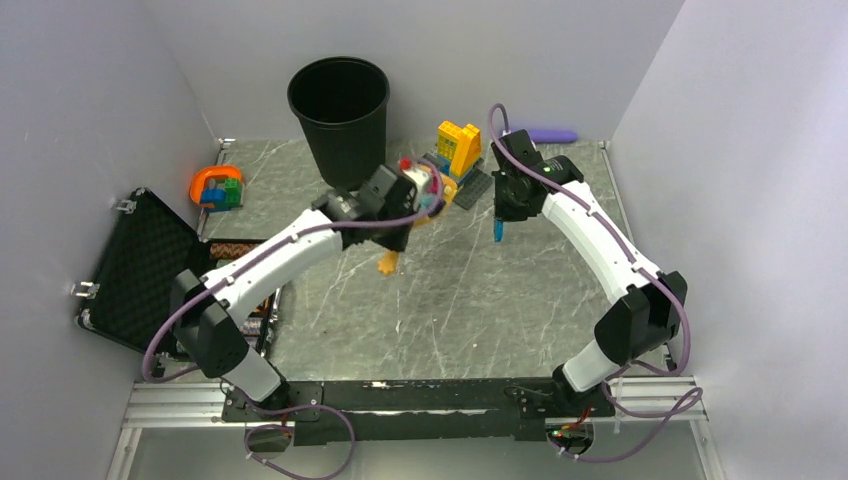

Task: Sweep away the paper scraps from the table

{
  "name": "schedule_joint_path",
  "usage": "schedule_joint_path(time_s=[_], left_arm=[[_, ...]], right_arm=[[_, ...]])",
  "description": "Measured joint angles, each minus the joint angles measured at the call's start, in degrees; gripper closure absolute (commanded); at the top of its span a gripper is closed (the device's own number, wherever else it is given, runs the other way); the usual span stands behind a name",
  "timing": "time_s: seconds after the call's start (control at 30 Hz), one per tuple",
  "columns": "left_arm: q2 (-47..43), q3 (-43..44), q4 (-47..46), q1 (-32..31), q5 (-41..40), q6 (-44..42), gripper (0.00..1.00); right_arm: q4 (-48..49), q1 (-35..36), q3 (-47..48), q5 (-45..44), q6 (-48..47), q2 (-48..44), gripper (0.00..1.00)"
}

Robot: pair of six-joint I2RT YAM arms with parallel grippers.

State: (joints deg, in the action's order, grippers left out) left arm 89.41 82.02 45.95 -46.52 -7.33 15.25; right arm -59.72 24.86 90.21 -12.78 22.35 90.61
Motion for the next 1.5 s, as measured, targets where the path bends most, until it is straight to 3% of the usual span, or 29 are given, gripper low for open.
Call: schedule_joint_path(time_s=[0.2, 0.43, 0.6, 0.73, 0.9, 1.07, 1.17, 1.27, 1.5], left_arm=[[2.2, 14.3, 3.4, 11.2, 6.1, 0.0, 1.0], [12.9, 37.1, 5.5, 23.2, 20.2, 2.5, 1.0], [16.2, 37.5, -1.0, 31.1, 35.4, 11.6, 1.0], [16.2, 26.4, -20.1, 39.0, 48.4, 27.2, 1.0], [17.2, 15.6, -45.1, 45.8, 57.3, 49.8, 1.0], [22.3, 8.5, -83.0, 48.7, 60.8, 79.5, 1.0], [27.1, 4.8, -102.8, 48.9, 59.0, 91.9, 1.0], [29.3, 1.8, -110.4, 48.9, 58.6, 98.2, 1.0], [28.9, 1.1, -116.9, 49.0, 58.9, 103.2, 1.0]], right_arm=[[1.2, -0.1, -0.9, 0.0, 0.6, -2.0, 1.0], [1.3, -0.2, -0.9, 0.3, 0.6, -2.3, 1.0], [1.6, -0.2, -2.0, 0.9, 0.5, -3.2, 1.0], [1.6, -0.2, -2.6, 0.9, 0.4, -4.4, 1.0], [1.6, -0.2, -2.6, 0.9, 0.4, -5.3, 1.0], [1.9, -0.2, -2.6, 1.3, 0.4, -5.3, 1.0], [2.0, -0.1, -2.6, 1.5, 0.4, -5.3, 1.0], [2.2, -0.2, -2.6, 1.7, 0.5, -5.3, 1.0], [3.0, -0.2, -2.6, 2.9, 0.9, -5.3, 1.0]])
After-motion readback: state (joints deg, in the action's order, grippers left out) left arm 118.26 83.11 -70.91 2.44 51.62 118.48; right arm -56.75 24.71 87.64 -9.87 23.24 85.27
